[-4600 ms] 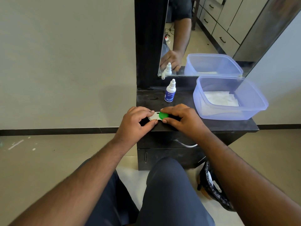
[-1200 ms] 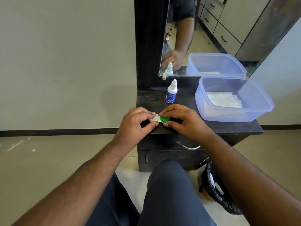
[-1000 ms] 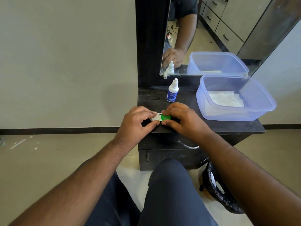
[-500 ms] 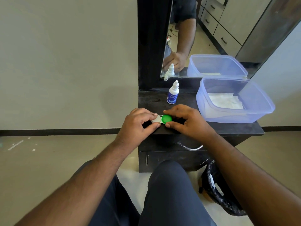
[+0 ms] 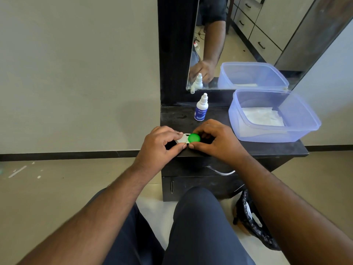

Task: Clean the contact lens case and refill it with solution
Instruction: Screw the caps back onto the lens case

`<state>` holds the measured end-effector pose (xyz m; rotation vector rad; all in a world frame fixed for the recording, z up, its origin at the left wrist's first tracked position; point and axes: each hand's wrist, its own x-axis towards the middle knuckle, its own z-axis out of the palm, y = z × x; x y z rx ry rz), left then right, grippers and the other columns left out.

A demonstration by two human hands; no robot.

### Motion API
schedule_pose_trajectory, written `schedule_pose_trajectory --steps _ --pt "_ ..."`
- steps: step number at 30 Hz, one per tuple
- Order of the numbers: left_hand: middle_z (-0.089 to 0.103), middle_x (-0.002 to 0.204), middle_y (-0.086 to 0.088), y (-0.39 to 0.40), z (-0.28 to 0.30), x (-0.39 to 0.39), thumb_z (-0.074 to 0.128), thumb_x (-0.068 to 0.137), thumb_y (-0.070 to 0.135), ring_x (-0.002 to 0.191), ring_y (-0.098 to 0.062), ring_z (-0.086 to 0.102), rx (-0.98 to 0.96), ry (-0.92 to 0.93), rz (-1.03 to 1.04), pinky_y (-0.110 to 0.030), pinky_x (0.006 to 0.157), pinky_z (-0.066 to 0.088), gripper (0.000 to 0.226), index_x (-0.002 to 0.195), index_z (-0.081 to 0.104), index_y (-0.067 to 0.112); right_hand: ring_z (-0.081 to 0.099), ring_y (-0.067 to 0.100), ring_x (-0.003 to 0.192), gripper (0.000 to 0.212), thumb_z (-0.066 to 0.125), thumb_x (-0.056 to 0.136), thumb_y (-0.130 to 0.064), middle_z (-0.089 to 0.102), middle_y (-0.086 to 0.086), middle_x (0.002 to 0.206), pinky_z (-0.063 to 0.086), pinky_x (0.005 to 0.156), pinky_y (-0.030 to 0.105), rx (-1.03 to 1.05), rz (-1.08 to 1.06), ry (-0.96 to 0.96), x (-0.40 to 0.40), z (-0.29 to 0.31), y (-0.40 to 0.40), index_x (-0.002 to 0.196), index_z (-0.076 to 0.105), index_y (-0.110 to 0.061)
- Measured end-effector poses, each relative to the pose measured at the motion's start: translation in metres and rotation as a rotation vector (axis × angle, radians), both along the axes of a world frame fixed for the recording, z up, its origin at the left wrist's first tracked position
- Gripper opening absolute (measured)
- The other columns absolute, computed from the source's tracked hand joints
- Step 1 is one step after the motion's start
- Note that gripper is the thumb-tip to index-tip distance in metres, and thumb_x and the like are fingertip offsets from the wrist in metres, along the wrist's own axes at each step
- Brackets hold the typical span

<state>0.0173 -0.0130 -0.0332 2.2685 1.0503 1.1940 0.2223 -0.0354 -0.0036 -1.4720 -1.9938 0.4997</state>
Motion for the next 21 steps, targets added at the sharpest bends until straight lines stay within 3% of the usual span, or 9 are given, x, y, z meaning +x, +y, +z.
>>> schedule_pose_trajectory --steps 3,8,17,21 --pt "0.073 0.094 -0.006 0.0 0.0 0.0 0.084 0.071 0.012 0.087 -0.018 0.066 -0.004 -0.004 0.001 -0.036 0.075 0.055 0.025 0.094 0.076 0.005 0.058 0.005 0.087 0.04 0.078 0.078 -0.022 0.057 -0.012 0.103 0.047 0.076 0.012 -0.064 0.065 0.012 0.004 0.005 0.0 0.116 0.066 -0.02" --pt "0.073 0.094 -0.006 -0.001 0.0 0.0 0.084 0.071 0.012 0.087 -0.018 0.066 -0.02 -0.011 0.014 -0.037 0.075 0.056 0.026 0.095 0.076 0.005 0.055 0.0 0.085 0.035 0.076 0.079 -0.024 0.054 -0.019 0.095 0.042 0.072 0.007 -0.081 0.027 -0.011 0.003 0.005 0.001 0.113 0.069 -0.02" --pt "0.074 0.093 -0.007 -0.002 -0.002 0.002 0.081 0.072 0.017 0.086 -0.019 0.067 -0.008 -0.008 0.045 -0.036 0.075 0.056 0.025 0.093 0.077 0.004 0.057 0.011 0.088 0.034 0.077 0.078 -0.027 0.062 -0.003 0.1 0.049 0.076 0.021 -0.026 -0.008 -0.052 -0.004 0.004 -0.003 0.109 0.07 -0.015" --pt "0.074 0.093 -0.005 -0.004 0.0 0.002 0.079 0.073 0.019 0.088 -0.014 0.065 -0.019 -0.008 0.05 -0.031 0.078 0.053 0.026 0.094 0.077 0.005 0.056 0.01 0.089 0.036 0.077 0.078 -0.027 0.06 -0.006 0.099 0.045 0.075 0.015 -0.042 -0.034 -0.063 -0.005 0.004 -0.003 0.111 0.069 -0.015"
